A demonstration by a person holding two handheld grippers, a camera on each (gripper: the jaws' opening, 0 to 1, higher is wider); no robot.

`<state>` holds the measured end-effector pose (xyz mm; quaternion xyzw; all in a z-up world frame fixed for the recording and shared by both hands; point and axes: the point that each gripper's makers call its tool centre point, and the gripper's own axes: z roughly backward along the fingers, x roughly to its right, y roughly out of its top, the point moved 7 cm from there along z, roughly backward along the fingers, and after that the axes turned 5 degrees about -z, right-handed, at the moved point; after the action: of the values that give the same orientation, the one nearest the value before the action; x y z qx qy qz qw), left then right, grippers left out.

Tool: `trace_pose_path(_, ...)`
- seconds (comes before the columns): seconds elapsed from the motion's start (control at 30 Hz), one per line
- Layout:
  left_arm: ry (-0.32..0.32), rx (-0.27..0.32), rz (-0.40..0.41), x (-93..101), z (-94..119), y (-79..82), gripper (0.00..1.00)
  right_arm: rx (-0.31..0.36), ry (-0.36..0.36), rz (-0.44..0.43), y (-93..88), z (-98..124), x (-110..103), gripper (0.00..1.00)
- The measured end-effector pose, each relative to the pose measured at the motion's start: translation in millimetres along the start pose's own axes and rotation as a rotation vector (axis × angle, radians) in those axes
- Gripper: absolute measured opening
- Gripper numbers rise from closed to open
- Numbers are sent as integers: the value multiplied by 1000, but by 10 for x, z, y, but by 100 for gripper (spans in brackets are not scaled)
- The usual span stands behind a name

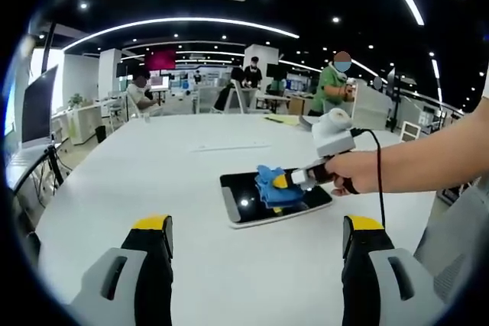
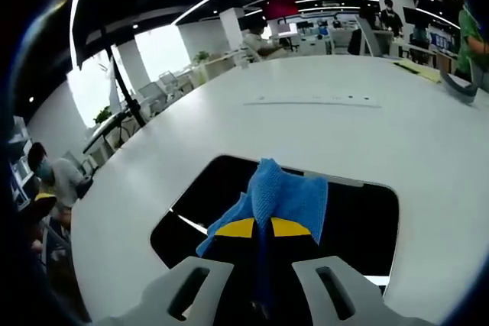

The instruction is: Wipe the mirror surface with the cleaning cloth until all visible marks leave the cleaned area.

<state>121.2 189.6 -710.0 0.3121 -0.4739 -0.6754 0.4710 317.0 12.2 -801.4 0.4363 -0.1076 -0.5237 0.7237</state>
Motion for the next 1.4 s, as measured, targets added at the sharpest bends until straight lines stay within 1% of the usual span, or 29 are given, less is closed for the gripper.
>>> trace_pose_path(0.57, 13, 0, 9, -54, 31, -48, 93, -9, 9, 6, 26, -133, -215, 1)
trace_pose_path(0.8, 18, -2, 16, -76, 37, -60, 93, -16, 23, 14, 41, -206, -319, 1)
trace_pose_path(1.0, 21, -2, 20, -89, 37, -70, 93, -26, 38, 30, 67, -293, -409, 1)
trace_pose_path(1.4, 26, -6, 27, -118, 44, -88, 93, -37, 59, 60, 71, -385, -561, 1)
